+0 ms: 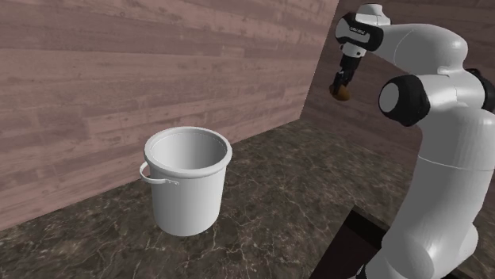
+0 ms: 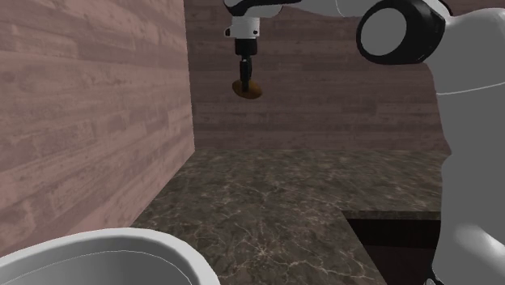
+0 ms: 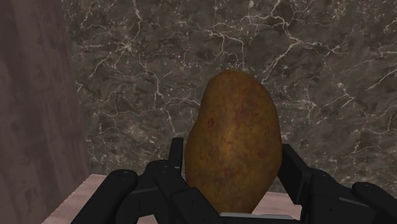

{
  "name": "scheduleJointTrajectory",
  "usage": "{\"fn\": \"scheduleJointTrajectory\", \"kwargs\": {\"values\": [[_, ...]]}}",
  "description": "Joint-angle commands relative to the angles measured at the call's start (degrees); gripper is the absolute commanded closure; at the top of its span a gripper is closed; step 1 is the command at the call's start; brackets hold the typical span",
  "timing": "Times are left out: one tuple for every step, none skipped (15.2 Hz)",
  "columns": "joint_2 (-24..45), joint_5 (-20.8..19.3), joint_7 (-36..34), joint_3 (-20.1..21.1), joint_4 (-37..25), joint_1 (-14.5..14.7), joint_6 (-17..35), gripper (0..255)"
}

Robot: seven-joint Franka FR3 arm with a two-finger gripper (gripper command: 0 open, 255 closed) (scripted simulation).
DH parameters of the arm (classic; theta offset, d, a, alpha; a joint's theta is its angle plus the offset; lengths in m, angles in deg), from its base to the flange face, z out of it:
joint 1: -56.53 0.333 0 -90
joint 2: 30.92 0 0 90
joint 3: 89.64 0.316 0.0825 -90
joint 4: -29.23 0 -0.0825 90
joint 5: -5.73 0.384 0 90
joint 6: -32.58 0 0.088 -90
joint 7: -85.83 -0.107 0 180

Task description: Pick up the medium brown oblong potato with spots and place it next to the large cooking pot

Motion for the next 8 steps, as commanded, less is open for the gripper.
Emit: {"fn": "scheduleJointTrajectory", "kwargs": {"values": [[-4.02,-2.23,-2.24,0.21,4.98,2.88,1.17,255],[-6.39,-3.58,-3.73,0.52,7.99,4.47,1.94,255],[-8.64,-4.87,-5.27,0.88,10.75,5.95,2.57,255],[-10.78,-6.09,-6.85,1.36,13.30,7.28,3.08,255],[-12.83,-7.26,-8.45,1.96,15.67,8.46,3.48,255],[-14.78,-8.35,-10.07,2.60,17.88,9.54,3.79,255],[-16.64,-9.35,-11.70,3.31,19.94,10.53,4.01,255],[-18.41,-10.28,-13.33,4.05,21.87,11.44,4.17,255]]}}
